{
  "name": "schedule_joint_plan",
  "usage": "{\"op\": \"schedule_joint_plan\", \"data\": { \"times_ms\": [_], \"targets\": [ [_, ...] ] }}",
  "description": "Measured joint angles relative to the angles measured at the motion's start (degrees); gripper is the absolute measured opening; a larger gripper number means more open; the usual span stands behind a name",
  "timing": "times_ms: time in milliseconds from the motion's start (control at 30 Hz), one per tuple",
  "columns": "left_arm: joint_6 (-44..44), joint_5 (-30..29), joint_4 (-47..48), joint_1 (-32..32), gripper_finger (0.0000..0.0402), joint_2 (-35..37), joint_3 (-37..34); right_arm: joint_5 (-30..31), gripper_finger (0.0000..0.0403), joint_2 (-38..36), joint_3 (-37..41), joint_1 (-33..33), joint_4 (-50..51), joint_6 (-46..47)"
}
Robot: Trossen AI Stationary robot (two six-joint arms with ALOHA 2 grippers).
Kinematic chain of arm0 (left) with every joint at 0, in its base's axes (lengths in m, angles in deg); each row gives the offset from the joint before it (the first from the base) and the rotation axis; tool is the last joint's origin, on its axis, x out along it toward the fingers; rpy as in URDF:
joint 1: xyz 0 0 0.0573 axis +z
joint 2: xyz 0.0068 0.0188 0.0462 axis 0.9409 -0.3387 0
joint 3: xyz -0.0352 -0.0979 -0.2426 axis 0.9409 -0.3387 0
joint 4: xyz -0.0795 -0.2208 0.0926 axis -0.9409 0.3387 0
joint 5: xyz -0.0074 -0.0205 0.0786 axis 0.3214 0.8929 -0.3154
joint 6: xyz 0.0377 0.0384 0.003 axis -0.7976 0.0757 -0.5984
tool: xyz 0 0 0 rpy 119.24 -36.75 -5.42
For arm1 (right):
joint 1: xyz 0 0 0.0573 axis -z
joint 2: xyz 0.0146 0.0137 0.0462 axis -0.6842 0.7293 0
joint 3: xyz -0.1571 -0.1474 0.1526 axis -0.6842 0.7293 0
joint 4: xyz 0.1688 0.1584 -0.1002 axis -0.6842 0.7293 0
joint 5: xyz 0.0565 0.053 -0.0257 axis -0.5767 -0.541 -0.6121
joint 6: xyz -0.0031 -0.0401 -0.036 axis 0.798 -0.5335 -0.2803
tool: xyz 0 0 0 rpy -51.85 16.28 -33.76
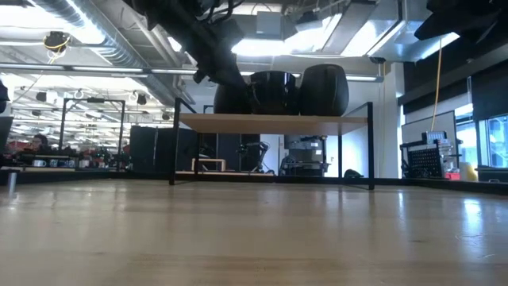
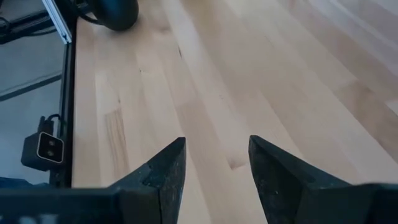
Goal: Place coffee mugs
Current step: Put the black mug on the shelf
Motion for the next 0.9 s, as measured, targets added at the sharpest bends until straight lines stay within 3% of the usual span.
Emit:
{"op": "schedule_joint_plan", "data": {
  "times_ms": [367,900],
  "targets": [
    [-0.16,4.87,-4.04,-0.36,0.0003,-2.91,-0.13,-0.33,0.0165,0.02,0.0,0.0,0.94,-0.02],
    [-0.16,7.37,-12.09,-0.22,0.0004,-3.7,-0.07,-1.33,0.0165,0.04,0.0,0.0,1.27,1.44]
  ]
}}
